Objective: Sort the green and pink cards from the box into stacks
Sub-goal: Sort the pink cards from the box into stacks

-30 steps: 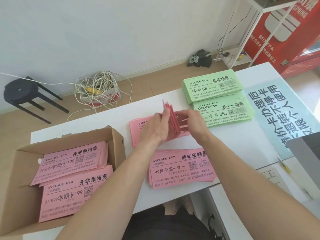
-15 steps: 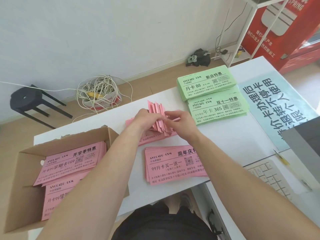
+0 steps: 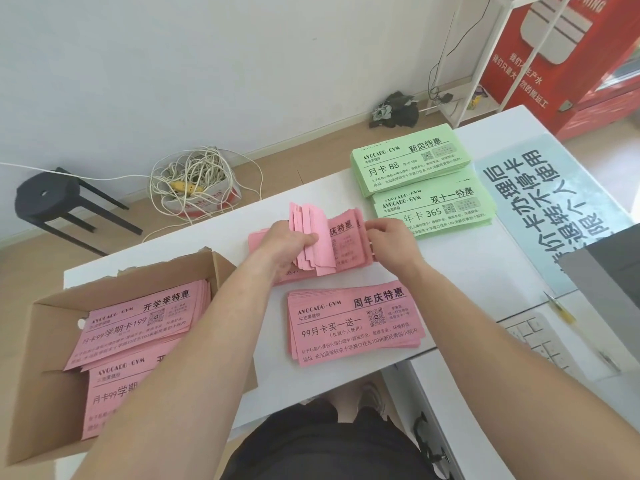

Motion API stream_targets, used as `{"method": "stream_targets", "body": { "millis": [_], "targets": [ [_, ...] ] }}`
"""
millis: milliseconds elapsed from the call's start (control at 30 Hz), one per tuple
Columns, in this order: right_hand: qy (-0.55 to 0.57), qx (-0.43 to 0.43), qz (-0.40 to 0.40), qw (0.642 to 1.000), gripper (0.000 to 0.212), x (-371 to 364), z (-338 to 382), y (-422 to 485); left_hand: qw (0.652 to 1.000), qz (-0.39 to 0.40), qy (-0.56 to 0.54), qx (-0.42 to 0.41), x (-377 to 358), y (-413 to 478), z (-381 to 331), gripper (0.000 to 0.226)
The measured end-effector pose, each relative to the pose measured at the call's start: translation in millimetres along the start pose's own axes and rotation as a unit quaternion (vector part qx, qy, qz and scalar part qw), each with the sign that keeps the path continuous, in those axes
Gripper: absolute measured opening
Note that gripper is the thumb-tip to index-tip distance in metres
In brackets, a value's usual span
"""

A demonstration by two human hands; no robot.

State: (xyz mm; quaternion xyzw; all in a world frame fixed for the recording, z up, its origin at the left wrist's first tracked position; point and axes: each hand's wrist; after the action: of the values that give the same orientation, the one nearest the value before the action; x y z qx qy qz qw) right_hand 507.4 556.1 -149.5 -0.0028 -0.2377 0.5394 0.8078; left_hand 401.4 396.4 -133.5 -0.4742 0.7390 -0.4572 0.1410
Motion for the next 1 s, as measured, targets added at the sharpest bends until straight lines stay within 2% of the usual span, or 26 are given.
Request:
{"method": "stream_targets", "body": {
  "millis": [100, 233, 367, 567, 1000],
  "targets": [
    [-0.053, -0.028, -0.016, 0.998, 0.061, 8.7, -13.4, 0.6, 1.000, 0.008, -0.001, 0.005, -0.9, 2.8, 2.3, 0.023],
    [-0.081, -0.028, -0.010, 0.996, 0.048, 10.0, -15.1, -6.4, 1.000, -0.014, 0.000, -0.007, -2.8, 6.4, 3.2, 0.021],
    [-0.093, -0.031, -0.018, 0.995, 0.042, 6.0, -20.7, -7.9, 0.998, -0.055, -0.004, -0.010, 0.1, 9.4, 5.4, 0.014],
    [-0.098, -0.014, -0.004, 0.995, 0.036, 3.8, -21.5, -9.3, 0.998, -0.063, -0.010, -0.030, -1.2, 14.9, 10.0, 0.008],
    [-0.121, -0.015, 0.009, 0.992, 0.043, 4.7, -16.3, -9.8, 0.998, -0.051, -0.001, -0.026, 1.6, 14.7, 8.5, 0.014]
  ]
}}
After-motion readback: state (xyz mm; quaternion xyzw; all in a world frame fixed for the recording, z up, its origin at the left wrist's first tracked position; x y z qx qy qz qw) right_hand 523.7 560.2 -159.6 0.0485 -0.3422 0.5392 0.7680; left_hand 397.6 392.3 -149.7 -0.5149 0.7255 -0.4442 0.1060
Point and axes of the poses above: each hand's wrist, its own y-axis towards the middle knuckle, its own x-axis out of the back of the hand, z = x × y, and after that the axes turned 14 degrees about x, right-handed
